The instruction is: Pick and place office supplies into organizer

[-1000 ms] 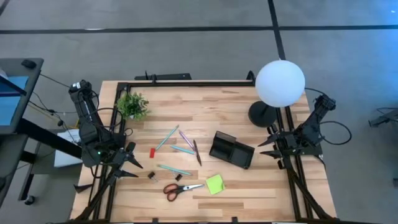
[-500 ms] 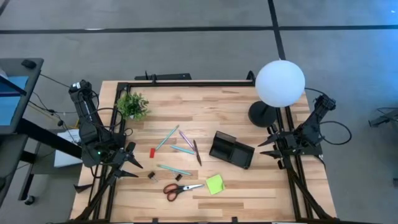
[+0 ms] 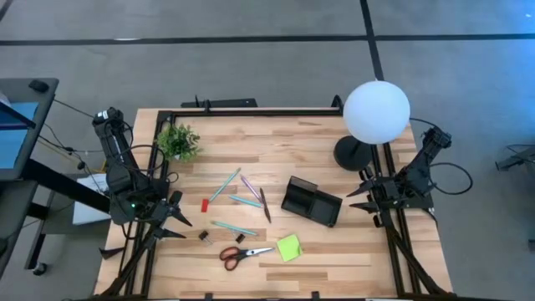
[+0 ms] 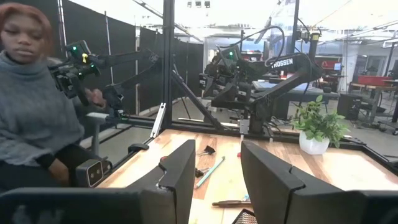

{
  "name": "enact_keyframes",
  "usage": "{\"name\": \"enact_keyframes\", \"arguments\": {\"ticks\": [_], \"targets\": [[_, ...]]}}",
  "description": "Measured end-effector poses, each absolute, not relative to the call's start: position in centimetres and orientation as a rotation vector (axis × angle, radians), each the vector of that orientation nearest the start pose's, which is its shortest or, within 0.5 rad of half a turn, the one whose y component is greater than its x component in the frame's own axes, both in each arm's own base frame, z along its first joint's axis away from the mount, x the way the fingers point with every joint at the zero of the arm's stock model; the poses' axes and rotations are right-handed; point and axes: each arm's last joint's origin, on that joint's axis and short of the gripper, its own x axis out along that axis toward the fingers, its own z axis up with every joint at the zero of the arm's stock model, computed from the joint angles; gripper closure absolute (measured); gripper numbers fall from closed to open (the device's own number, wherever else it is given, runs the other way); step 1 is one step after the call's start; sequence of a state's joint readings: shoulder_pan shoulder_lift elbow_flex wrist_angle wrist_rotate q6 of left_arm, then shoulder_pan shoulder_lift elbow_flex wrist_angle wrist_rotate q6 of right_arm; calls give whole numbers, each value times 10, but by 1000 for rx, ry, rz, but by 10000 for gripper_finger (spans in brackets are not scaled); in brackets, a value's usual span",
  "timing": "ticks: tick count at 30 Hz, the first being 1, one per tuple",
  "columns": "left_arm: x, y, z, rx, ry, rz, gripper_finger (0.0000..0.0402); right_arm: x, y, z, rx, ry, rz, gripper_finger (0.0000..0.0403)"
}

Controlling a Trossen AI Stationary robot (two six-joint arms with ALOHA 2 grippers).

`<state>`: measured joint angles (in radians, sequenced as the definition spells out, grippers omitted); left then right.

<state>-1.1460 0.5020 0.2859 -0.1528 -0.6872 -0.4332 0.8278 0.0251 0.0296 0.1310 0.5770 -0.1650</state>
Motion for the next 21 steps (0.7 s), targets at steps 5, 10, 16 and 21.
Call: {"name": "enact_keyframes", "arguments": {"ticks": [5, 10, 16, 21], "targets": [[68, -106, 204, -129, 318, -393, 223, 74, 57, 184, -77, -124, 242, 278], [68, -106, 204, -128, 317, -392, 223, 74, 57, 184, -77, -124, 241, 278], [69, -105, 205, -168, 306, -346, 223, 74, 57, 184, -76, -124, 241, 278], [71, -101, 206, -178, 235, -175, 223, 74, 57, 184, -77, -124, 241, 278]]}}
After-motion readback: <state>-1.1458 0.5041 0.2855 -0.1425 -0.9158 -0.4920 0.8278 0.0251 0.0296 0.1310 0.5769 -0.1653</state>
